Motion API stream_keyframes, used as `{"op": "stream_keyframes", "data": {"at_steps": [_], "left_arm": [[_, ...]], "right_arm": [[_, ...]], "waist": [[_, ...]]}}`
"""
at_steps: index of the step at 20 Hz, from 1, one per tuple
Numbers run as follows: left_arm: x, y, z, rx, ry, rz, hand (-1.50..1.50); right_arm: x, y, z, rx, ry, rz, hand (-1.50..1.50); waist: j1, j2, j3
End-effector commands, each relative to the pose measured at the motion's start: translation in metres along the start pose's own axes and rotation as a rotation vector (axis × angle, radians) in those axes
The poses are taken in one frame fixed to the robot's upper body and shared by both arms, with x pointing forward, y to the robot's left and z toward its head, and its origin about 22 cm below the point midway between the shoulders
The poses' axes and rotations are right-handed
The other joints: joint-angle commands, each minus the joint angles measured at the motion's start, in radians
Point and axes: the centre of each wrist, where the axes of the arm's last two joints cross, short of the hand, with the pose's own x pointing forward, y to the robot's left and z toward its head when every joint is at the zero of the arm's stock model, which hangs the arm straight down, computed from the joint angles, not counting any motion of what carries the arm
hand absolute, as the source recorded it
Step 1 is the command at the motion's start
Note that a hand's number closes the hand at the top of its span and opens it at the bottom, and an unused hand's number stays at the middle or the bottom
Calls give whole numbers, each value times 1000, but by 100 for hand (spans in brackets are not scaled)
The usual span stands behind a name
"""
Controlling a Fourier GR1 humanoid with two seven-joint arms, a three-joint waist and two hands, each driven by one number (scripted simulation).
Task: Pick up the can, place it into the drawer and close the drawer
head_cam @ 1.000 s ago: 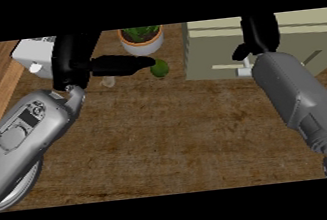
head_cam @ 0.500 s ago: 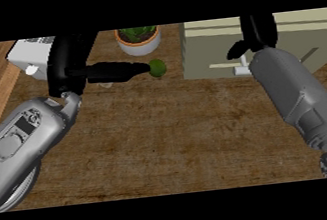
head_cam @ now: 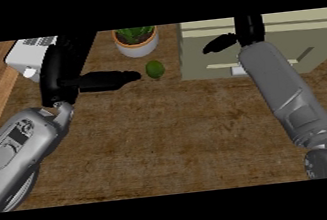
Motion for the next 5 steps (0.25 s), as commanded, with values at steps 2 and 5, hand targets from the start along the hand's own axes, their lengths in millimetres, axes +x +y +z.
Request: {"op": "stream_keyframes", "data": {"at_steps": [2,5], "left_arm": [[-15,7,8,22,2,-6,-150],[-2,24,5,12,0,-12,-150]], "right_arm": [[31,3,-17,-77,44,-255,-150],[36,13,-12,-79,51,-277,-150]], "waist": [[1,-8,-5],[5,-9,-5]]}}
